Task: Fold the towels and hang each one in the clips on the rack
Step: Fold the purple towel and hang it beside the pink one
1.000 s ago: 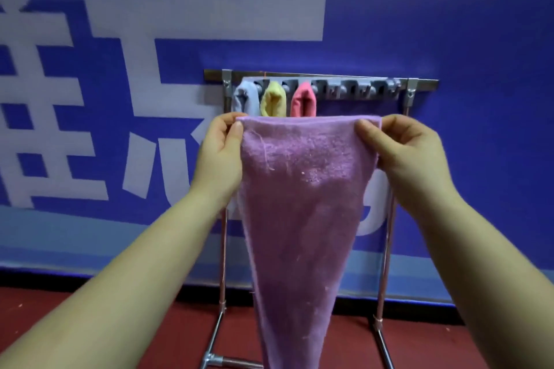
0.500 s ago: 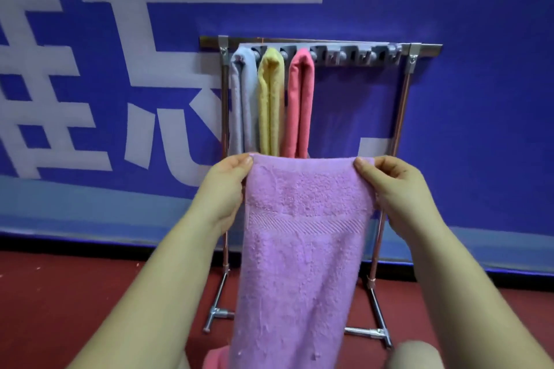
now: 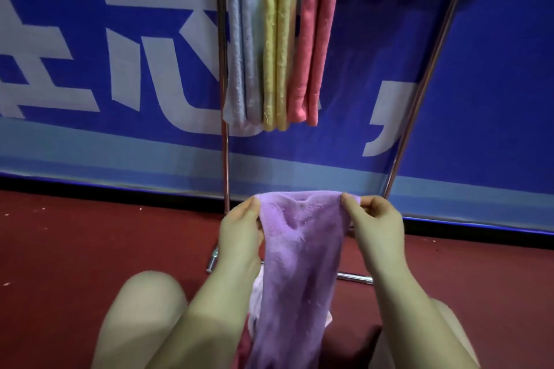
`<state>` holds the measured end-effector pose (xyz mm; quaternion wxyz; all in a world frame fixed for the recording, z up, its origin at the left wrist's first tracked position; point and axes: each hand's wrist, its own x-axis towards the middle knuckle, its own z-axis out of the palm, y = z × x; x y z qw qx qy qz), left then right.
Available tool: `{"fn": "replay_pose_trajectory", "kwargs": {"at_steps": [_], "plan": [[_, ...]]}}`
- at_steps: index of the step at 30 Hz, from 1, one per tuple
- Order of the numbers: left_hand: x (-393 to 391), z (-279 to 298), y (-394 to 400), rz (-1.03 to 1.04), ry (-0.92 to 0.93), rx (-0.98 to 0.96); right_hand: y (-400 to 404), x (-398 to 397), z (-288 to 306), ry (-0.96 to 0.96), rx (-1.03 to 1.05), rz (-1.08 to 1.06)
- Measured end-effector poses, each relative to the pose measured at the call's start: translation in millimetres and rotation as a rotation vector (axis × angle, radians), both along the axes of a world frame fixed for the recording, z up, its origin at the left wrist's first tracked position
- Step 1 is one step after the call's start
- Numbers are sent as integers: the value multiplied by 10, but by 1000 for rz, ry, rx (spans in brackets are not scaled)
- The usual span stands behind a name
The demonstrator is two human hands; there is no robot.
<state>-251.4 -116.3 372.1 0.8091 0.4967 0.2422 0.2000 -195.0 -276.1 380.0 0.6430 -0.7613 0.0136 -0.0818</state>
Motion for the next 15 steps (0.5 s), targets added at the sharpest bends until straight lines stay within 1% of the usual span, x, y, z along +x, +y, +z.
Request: {"fn": "replay_pose_trajectory", "kwargs": {"at_steps": [2, 4, 5, 11, 15], "plan": [[47, -114, -63, 17, -23, 51, 139, -79, -49, 1, 47, 11], [58, -156, -167, -47, -38, 134, 295, -161, -85, 37, 103, 48], [62, -178, -218, -77, -39, 144, 368, -198, -100, 54, 133, 68], [55, -140, -364, -20, -103, 80, 563, -337, -164, 73, 167, 173], [16, -133, -338, -5, -145, 112, 568, -353, -159, 29, 152, 234]]}}
